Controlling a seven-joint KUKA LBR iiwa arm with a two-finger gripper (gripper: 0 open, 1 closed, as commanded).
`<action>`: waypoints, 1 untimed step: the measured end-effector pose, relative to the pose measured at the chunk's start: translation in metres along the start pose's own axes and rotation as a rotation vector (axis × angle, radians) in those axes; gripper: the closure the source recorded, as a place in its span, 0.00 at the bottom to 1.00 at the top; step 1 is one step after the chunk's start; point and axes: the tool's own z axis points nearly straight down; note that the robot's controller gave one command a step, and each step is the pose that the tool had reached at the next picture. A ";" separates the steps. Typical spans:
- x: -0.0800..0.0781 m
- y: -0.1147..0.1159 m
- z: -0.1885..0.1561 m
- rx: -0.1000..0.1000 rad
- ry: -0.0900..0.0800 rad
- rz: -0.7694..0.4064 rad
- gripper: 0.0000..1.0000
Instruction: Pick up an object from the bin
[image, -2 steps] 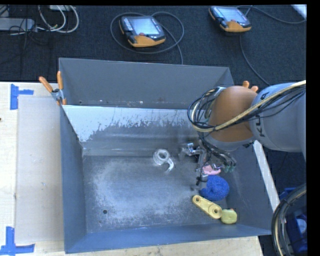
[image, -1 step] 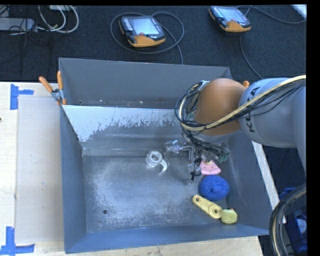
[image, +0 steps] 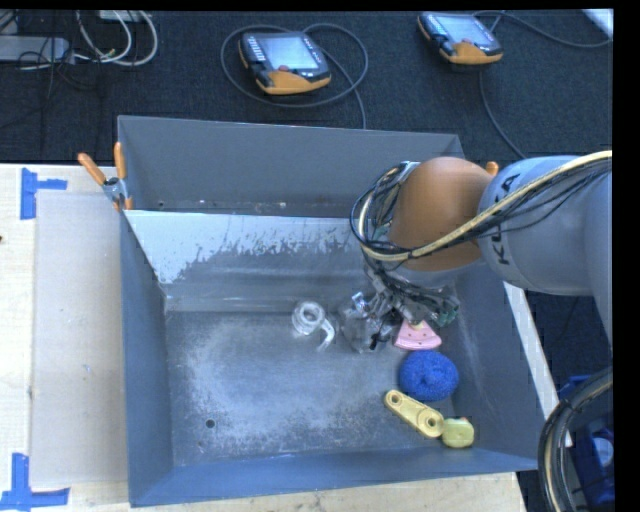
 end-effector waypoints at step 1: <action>0.014 0.032 0.006 -0.001 0.000 0.368 1.00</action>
Offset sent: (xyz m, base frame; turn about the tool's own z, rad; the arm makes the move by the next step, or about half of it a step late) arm -0.0291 0.0192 -0.0064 0.3675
